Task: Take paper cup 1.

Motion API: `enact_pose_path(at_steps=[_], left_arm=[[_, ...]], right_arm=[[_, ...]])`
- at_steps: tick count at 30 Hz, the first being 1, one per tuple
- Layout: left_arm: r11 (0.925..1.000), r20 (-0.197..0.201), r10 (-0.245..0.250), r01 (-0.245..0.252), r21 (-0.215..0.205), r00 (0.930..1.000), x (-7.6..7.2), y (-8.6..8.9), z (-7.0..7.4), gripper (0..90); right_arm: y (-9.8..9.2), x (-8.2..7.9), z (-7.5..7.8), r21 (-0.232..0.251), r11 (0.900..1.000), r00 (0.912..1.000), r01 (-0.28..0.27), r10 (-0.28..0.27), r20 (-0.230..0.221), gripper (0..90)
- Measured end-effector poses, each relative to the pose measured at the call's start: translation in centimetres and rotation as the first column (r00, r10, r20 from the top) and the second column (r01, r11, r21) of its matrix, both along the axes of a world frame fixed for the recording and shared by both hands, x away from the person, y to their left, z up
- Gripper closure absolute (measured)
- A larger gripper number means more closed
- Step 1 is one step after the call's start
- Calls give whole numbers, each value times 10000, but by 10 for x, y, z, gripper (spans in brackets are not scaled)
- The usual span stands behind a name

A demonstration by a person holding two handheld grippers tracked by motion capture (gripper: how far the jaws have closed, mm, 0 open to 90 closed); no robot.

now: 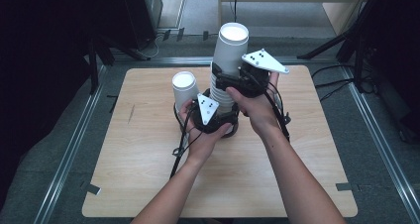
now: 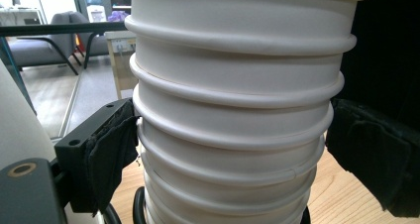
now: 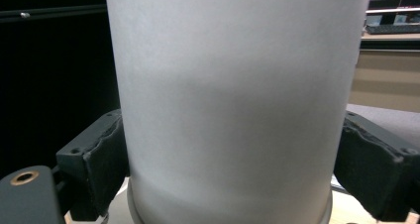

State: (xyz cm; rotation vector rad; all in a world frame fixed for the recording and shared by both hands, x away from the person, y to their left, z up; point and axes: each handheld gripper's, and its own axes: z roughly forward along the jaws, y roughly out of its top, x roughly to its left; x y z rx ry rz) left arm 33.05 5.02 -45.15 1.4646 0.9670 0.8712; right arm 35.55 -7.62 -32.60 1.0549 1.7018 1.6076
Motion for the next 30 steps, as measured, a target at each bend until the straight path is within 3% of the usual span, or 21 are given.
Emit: enact_pose_path(at_steps=[15, 20, 30], left_arm=[[10000, 11, 24, -24, -72, 10000, 0, 0, -1, 63], [10000, 1, 26, -26, -87, 10000, 0, 0, -1, 63], [10000, 39, -22, 22, -97, 10000, 0, 0, -1, 66]], right_arm=[[2, 1, 4, 56, 9999, 9998, 124, -125, 149, 98], [5, 9, 1, 192, 9998, 9995, 65, -59, -313, 71], [5, 7, 7, 394, 9991, 9999, 144, -146, 42, 99]])
